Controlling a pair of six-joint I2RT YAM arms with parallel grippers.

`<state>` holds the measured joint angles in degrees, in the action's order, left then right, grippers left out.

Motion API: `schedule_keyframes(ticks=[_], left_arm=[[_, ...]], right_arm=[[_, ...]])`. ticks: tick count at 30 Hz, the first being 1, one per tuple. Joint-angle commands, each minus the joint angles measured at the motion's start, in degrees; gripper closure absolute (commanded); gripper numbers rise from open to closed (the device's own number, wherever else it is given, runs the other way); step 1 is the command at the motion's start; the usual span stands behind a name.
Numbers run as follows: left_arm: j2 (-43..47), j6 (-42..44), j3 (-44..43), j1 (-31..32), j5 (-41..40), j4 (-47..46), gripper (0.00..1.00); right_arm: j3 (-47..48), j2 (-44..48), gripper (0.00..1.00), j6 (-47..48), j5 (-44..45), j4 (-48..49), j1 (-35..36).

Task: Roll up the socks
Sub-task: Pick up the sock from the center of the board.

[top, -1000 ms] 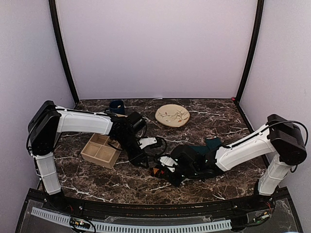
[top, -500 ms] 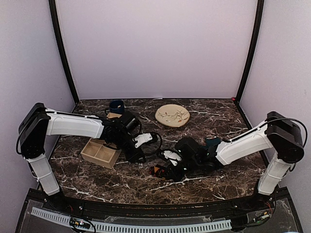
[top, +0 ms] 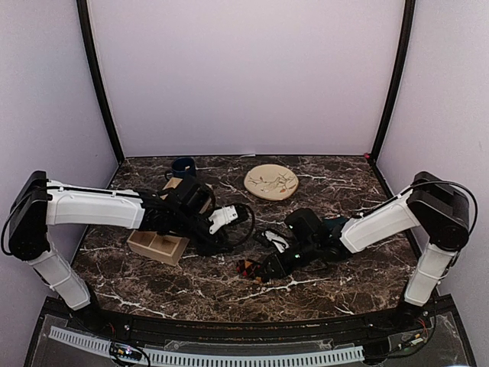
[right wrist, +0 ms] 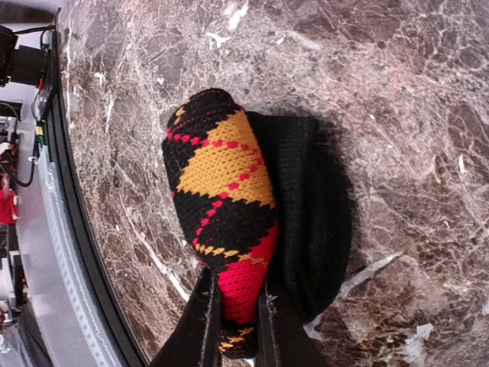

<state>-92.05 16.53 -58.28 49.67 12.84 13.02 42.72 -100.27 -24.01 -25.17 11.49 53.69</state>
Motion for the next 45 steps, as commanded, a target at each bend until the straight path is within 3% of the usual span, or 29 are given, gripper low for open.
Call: schedule_keyframes(ticks=[1, 12, 28, 45], left_arm=[[2.3, 4.0, 2.7, 5.3, -5.2, -4.2, 0.57], [1.2, 8.8, 4.2, 10.4, -10.4, -8.7, 0.53], [-3.7, 19.9, 4.5, 18.3, -16.8, -11.9, 0.52], [-9.0, 24.7, 2.4, 19.6, -20.8, -15.8, 0.52]], right_arm=[[-2.6, -2.7, 0.99, -3.1, -3.6, -2.3, -2.2], [-4.8, -3.6, 0.99, -6.9, -11.2, 2.9, -5.5], [-4.5, -4.8, 1.00, -7.9, -15.0, 4.1, -6.4], [-3.9, -5.5, 1.00, -7.1, -16.9, 3.5, -6.6]])
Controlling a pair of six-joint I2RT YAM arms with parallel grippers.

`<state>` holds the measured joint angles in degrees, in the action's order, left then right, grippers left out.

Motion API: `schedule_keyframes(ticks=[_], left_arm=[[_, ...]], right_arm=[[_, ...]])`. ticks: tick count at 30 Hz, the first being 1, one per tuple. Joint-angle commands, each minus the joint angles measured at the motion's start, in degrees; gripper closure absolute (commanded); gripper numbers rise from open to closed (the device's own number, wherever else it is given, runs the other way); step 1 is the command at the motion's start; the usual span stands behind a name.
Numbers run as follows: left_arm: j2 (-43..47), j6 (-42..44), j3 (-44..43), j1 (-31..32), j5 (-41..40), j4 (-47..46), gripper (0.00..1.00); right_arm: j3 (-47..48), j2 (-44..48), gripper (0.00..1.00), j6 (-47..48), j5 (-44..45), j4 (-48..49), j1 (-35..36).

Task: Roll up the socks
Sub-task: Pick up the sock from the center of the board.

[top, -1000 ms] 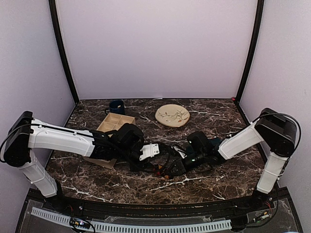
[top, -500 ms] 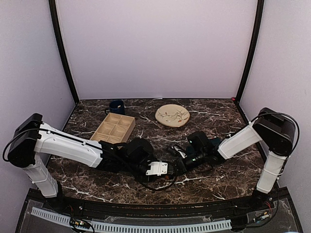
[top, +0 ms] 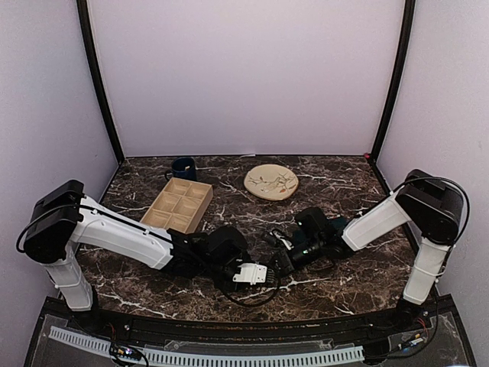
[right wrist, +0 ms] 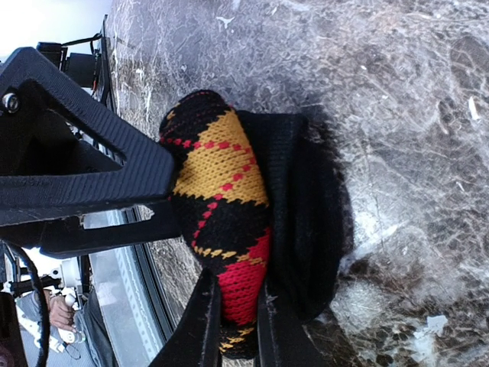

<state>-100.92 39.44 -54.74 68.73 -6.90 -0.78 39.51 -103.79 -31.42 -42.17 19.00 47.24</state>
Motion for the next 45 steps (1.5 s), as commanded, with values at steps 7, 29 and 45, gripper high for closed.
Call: schedule_keyframes(ticks=[7, 29, 45], left_arm=[[-0.8, 3.8, -1.3, 0.9, -1.6, -3.9, 0.52], [-7.6, 6.5, -4.4, 1.0, -3.4, -3.6, 0.65], [-10.9, 4.4, -8.2, -0.6, 1.5, 3.6, 1.00]], right_arm=[[0.0, -2.5, 1.00, 0.8, -0.5, -4.7, -0.2], [1.2, -3.6, 1.00, 2.1, -3.2, -6.2, -1.3], [0.0, -3.0, 0.81, 0.8, -4.6, -5.2, -2.7]])
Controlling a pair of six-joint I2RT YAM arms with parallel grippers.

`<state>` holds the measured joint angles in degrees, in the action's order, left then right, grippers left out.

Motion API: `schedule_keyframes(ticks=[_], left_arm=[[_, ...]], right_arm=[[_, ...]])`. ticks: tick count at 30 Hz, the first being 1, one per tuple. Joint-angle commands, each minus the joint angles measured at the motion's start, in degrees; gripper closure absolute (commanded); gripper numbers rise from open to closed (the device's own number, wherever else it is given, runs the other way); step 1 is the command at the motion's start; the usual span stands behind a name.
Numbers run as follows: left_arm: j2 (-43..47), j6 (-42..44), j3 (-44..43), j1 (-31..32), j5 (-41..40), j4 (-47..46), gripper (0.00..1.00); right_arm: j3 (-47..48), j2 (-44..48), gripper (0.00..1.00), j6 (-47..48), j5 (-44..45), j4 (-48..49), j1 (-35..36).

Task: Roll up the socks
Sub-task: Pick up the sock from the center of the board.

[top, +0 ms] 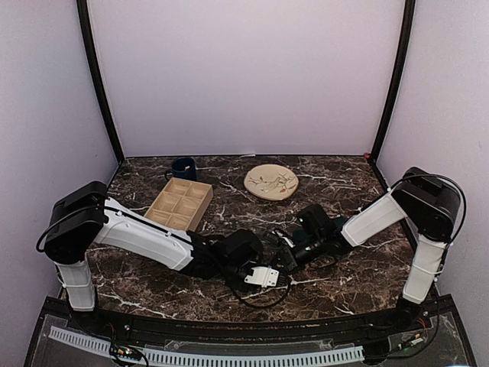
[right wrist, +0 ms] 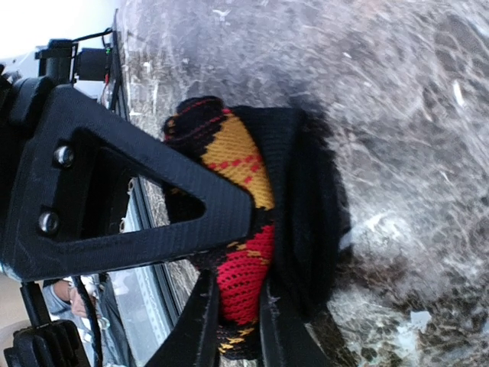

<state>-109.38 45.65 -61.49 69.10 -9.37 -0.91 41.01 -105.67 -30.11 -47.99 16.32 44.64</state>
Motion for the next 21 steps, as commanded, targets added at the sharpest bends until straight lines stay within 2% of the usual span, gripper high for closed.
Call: schedule_keyframes(ticks=[1, 4, 9, 10, 21], left_arm=[[-2.5, -2.2, -1.9, -1.4, 4.6, 4.7, 1.00], [-2.9, -3.0, -3.4, -2.1, 6.2, 6.8, 1.00], [-3.4, -4.0, -5.1, -3.0, 8.1, 9.8, 1.00], [-3.4, -4.1, -5.4, -3.2, 8.3, 10.2, 1.00], [-3.8, -7.2, -8.6, -4.7, 11.0, 17.2, 1.00]], right_arm=[[-1.8, -0.8, 0.77, -0.8, 1.2, -2.1, -0.2], [-2.9, 0.4, 0.66, -1.7, 1.5, -1.2, -0.7], [-5.0, 3.0, 0.62, -2.7, 2.2, 0.4, -1.3], [-5.7, 3.5, 0.58, -3.5, 3.0, 0.6, -1.4], [-9.9, 9.1, 0.56, -5.9, 7.9, 2.2, -3.2]])
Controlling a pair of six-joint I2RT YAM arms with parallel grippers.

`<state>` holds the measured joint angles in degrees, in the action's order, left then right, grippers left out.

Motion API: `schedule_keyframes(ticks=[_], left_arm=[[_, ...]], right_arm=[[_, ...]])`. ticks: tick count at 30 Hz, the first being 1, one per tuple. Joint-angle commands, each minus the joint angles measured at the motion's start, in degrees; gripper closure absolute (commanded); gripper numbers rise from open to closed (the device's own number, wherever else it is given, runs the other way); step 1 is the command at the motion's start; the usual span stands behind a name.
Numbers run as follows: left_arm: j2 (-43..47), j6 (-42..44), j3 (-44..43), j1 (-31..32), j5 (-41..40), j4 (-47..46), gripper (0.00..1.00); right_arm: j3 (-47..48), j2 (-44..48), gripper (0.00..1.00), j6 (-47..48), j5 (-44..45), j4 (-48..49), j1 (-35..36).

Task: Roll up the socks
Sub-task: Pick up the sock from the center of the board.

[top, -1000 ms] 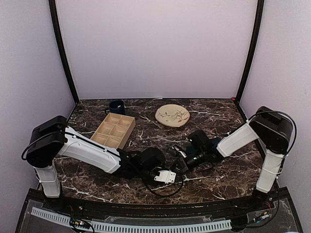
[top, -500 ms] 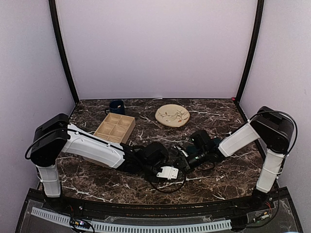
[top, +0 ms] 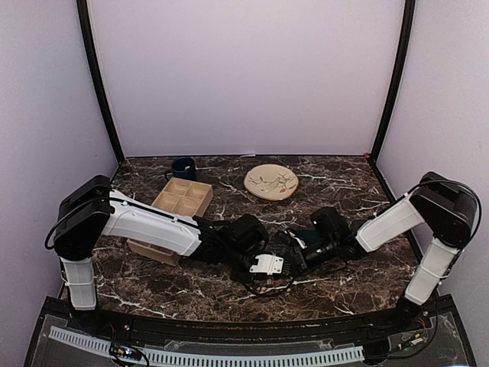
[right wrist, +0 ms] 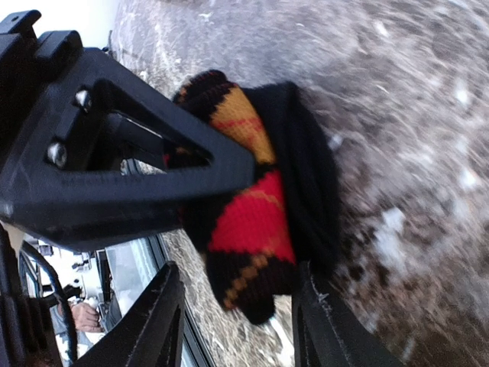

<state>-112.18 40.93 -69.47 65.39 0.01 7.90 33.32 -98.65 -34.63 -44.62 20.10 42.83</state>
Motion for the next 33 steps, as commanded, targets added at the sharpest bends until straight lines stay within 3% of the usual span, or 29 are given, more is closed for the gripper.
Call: schedule_keyframes(ticks=[1, 13, 19, 33], left_arm=[[-0.8, -3.0, -0.9, -1.3, 2.1, 9.1, 1.00], [4.6, -8.7, -1.7, -4.6, 6.0, 12.7, 1.00], [10.1, -11.5, -0.8, -6.5, 4.0, 12.4, 1.00], [28.8, -23.5, 5.9, -18.1, -10.7, 11.8, 1.00]], right_arm=[[-2.7, 2.7, 0.56, -1.5, 5.2, -1.6, -1.6], [-5.1, 10.4, 0.55, -1.8, 12.1, -2.7, -2.4], [-5.1, 12.4, 0.55, -1.7, 13.8, -2.9, -2.4], [-3.7, 12.0, 0.56, -1.3, 14.7, 1.3, -2.3]])
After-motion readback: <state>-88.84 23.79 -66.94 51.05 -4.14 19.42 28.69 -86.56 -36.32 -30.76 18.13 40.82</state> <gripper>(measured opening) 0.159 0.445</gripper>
